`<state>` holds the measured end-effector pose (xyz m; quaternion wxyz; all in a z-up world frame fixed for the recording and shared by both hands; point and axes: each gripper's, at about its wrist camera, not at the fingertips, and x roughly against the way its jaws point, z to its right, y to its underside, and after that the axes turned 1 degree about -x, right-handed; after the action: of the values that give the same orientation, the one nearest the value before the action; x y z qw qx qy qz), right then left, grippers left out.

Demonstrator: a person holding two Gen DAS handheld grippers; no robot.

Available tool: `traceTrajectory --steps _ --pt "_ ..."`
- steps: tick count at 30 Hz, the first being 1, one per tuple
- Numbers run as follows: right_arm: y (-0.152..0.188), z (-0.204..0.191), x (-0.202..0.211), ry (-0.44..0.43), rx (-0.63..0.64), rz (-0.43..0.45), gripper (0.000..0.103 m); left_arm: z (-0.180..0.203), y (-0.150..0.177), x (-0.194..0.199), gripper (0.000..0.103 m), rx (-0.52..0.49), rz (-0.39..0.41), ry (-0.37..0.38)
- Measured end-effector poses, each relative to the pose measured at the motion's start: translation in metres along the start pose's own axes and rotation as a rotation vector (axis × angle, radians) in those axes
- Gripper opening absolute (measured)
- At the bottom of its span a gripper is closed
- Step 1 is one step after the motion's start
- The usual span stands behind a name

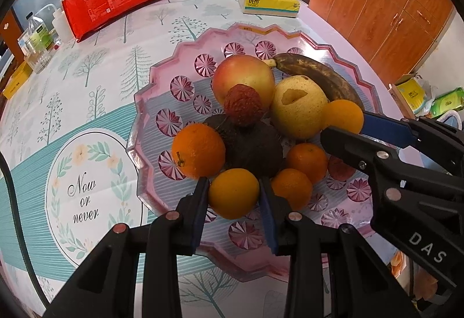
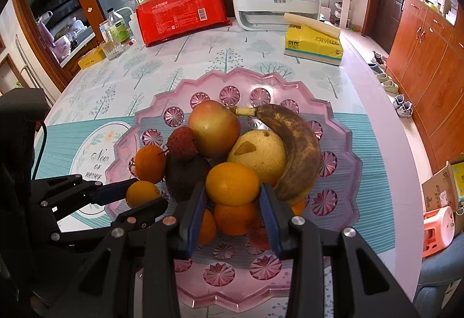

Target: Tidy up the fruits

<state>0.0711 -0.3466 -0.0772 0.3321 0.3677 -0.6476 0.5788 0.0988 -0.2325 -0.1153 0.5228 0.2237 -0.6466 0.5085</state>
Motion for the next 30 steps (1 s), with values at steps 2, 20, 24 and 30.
traceTrajectory --steps 2,20,24,30 --pt "0.001 0.001 -0.003 0.001 -0.008 -0.014 0.039 -0.001 0.001 0.002 0.053 0.003 0.009 -0.006" --pt "0.01 0.004 -0.001 0.009 -0.047 -0.027 0.055 -0.008 0.018 0.026 0.088 0.038 0.045 -0.045" --pt "0.012 0.002 -0.001 0.009 -0.049 -0.024 0.055 -0.013 0.023 0.03 0.089 0.046 0.044 -0.061" --pt "0.015 -0.008 0.002 0.01 -0.046 -0.022 0.055 -0.023 0.032 0.043 0.09 0.067 0.058 -0.112"
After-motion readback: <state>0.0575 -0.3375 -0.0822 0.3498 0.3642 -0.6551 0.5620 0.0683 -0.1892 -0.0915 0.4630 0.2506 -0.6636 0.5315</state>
